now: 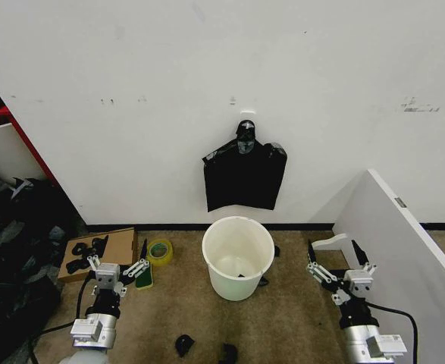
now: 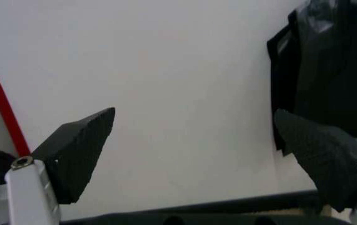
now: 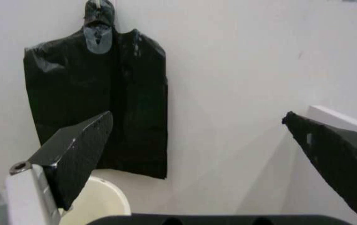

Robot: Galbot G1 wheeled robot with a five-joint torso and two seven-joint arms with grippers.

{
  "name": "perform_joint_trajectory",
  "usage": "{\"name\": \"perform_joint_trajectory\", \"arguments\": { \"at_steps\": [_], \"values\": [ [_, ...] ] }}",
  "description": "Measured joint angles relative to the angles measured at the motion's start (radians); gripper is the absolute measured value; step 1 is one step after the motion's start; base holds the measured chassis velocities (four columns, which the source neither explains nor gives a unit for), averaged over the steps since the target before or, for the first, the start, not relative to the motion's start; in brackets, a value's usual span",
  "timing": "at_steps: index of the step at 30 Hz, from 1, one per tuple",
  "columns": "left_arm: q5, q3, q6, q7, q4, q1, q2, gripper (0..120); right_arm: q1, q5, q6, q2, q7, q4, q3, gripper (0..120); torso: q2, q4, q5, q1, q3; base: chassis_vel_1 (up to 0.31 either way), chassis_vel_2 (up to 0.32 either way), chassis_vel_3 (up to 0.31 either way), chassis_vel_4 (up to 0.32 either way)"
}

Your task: Place the garbage bag over the trash bin.

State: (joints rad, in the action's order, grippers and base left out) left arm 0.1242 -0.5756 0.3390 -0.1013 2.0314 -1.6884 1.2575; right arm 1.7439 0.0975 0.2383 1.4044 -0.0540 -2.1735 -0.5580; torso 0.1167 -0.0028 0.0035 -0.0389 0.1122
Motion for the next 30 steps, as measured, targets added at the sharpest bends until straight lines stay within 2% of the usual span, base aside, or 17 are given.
{"name": "perform_joint_trajectory", "arguments": {
  "at_steps": [4,7,8,13,14,15,16,19,21,23,26,29,30],
  "values": [
    [0.026,0.004,0.056,0.031,-0.031,-0.011,0.037,100,-0.087,0.053,-0.005,-0.042,-0.002,0.059,0.034,100,0.0,0.0002,0.0001,0.0,0.0,0.0,0.0,0.0,0.0],
    [0.026,0.005,0.064,0.033,-0.036,-0.02,0.05,100,-0.113,0.075,-0.006,-0.062,-0.002,0.076,0.047,100,0.0,0.0003,0.0003,0.0,0.0,0.0,0.0,0.0,0.0],
    [0.026,0.005,0.065,0.03,-0.042,-0.033,0.072,100,-0.141,0.097,-0.008,-0.097,-0.001,0.098,0.062,100,0.0,0.0002,0.0001,0.0,0.0,0.0,0.0,0.0,0.0],
    [-0.047,-0.024,0.1,0.021,-0.056,-0.047,0.124,100,-0.23,0.223,-0.024,-0.178,0.016,0.164,0.132,100,0.0,0.0001,0.0001,0.0,0.0,0.0,0.0,0.0,0.0],
    [-0.049,-0.025,0.101,0.02,-0.056,-0.047,0.122,100,-0.239,0.243,-0.031,-0.179,0.02,0.166,0.141,100,0.0,0.0,0.0001,0.0,0.0,0.0,0.0,0.0,0.0],
    [-0.053,-0.027,0.103,0.015,-0.057,-0.041,0.107,100,-0.271,0.332,-0.065,-0.176,0.039,0.168,0.17,100,0.0,0.0005,0.0,0.0,0.0,0.0,0.0,0.0,0.0],
    [-0.053,-0.027,0.103,0.015,-0.057,-0.041,0.107,100,-0.271,0.332,-0.065,-0.176,0.039,0.168,0.17,100,0.0,0.0005,0.0,0.0,0.0,0.0,0.0,0.0,0.0],
    [-0.005,-0.02,0.096,0.008,-0.056,-0.016,0.066,100,-0.349,0.529,-0.178,-0.14,0.066,0.178,0.21,100,0.0,-0.0006,-0.0001,0.0,0.0,0.0,0.0,0.0,0.0],
    [0.076,-0.013,0.073,0.008,-0.029,-0.013,0.043,100,-0.434,0.618,-0.222,-0.12,0.078,0.229,0.237,100,0.0,-0.0002,-0.0001,0.0,0.0,0.0,0.0,0.0,0.0],
    [0.108,-0.014,0.063,0.007,-0.016,-0.012,0.025,100,-0.516,0.704,-0.254,-0.111,0.096,0.286,0.25,100,0.0,0.0006,0.0003,0.0,0.0,0.0,0.0,0.0,0.0],
    [0.117,-0.014,0.059,0.005,-0.014,-0.007,0.006,100,-0.568,0.782,-0.278,-0.107,0.111,0.321,0.252,100,0.0,0.0006,-0.0003,0.0,0.0,0.0,0.0,0.0,0.0],
    [0.173,-0.014,0.044,0.001,-0.01,-0.001,-0.031,100,-0.688,1.006,-0.334,-0.093,0.144,0.394,0.247,100,0.0,0.0,-0.0003,0.0,0.0,0.0,0.0,0.0,0.0],
    [0.173,-0.015,0.044,0.001,-0.01,-0.001,-0.031,100,-0.697,1.023,-0.338,-0.092,0.147,0.4,0.245,100,0.0,0.0001,-0.0003,0.0,0.0,0.0,0.0,0.0,0.0]
  ]
}}
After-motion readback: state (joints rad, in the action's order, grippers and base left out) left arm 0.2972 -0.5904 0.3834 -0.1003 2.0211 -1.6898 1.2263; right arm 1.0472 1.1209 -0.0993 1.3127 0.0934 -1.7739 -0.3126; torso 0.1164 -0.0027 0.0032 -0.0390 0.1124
